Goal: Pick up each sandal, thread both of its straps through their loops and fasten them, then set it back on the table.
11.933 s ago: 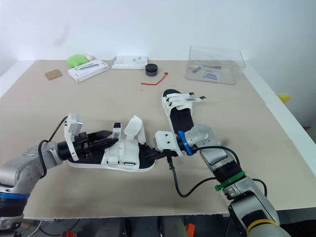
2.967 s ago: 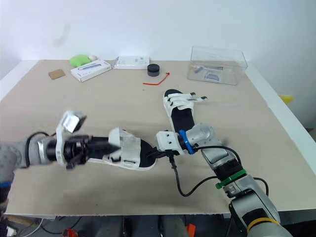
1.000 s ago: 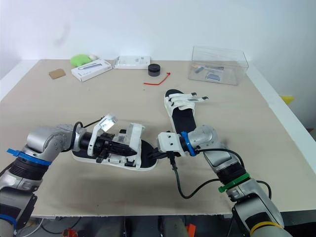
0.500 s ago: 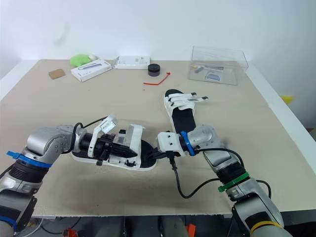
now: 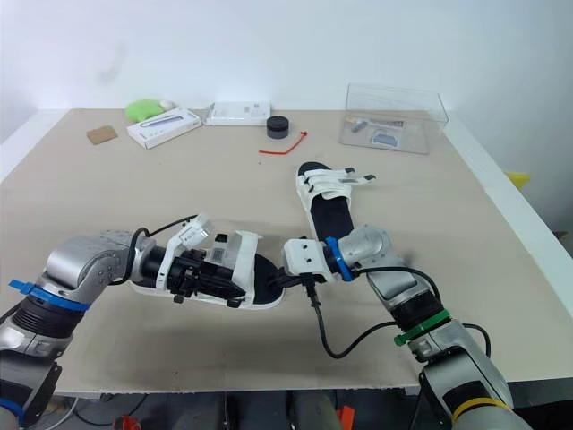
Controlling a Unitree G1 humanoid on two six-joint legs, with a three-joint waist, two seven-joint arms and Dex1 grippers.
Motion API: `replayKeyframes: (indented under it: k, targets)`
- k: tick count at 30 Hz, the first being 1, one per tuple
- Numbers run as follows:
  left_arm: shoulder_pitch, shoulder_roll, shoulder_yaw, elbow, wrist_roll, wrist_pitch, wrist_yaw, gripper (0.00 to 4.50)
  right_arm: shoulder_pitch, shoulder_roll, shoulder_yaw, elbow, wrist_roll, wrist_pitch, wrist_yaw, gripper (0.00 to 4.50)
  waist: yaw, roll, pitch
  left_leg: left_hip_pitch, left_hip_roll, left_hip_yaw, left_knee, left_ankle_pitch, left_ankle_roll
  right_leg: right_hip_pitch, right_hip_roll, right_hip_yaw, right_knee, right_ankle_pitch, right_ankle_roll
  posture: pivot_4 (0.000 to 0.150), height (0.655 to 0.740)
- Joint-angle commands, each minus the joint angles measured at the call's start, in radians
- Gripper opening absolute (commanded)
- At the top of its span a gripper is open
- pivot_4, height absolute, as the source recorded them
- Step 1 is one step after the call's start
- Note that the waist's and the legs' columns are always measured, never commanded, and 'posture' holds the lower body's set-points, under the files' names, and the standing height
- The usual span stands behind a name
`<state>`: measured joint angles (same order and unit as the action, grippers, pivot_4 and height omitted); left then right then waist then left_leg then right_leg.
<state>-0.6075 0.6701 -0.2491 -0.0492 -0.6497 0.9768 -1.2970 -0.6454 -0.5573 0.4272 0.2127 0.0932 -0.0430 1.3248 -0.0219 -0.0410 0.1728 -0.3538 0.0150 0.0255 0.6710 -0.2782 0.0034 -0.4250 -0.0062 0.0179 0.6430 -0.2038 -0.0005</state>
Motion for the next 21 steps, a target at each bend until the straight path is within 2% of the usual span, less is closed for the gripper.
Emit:
replayKeyframes:
  k: [1,13,16,18,21]
  targets:
    - [-0.057,-0.014,0.06,0.02,-0.011,-0.013,0.023,2.84,0.023,-0.025,0.028,0.069,-0.083,0.022,-0.01,0.0,0.0,0.0,0.0,0.0,0.0,0.0,0.0,0.0,0.0,0.0,0.0,0.0,0.0,0.0,0.0,0.15,0.74]
    - [-0.132,-0.101,0.101,0.084,0.011,-0.066,0.096,2.84,0.023,-0.025,0.028,0.077,-0.088,0.011,-0.013,0.0,0.0,0.0,0.0,-0.001,0.0,0.0,0.0,0.0,0.001,0.0,0.0,0.0,0.0,0.003,0.004,0.15,0.74]
    - [-0.147,-0.119,0.102,0.114,0.032,-0.093,0.115,2.08,0.027,-0.028,0.028,0.072,-0.088,0.011,-0.013,0.0,0.0,0.0,0.0,-0.001,0.0,0.0,0.001,0.001,0.001,0.0,0.0,0.0,0.0,0.003,0.004,0.15,0.74]
    - [-0.146,-0.116,0.092,0.121,0.046,-0.121,0.104,1.11,0.028,-0.03,0.028,0.072,-0.089,0.01,-0.014,0.0,0.0,0.0,0.0,0.0,0.0,0.0,0.0,0.001,0.001,0.0,0.0,0.0,0.0,0.003,0.004,0.15,0.74]
    - [-0.113,-0.094,0.062,0.097,0.07,-0.155,0.073,0.07,0.028,-0.032,0.026,0.072,-0.089,0.009,-0.015,0.0,0.0,0.0,0.0,-0.001,0.0,0.0,0.0,0.0,0.001,0.0,0.0,0.0,0.0,0.003,0.004,0.15,0.74]
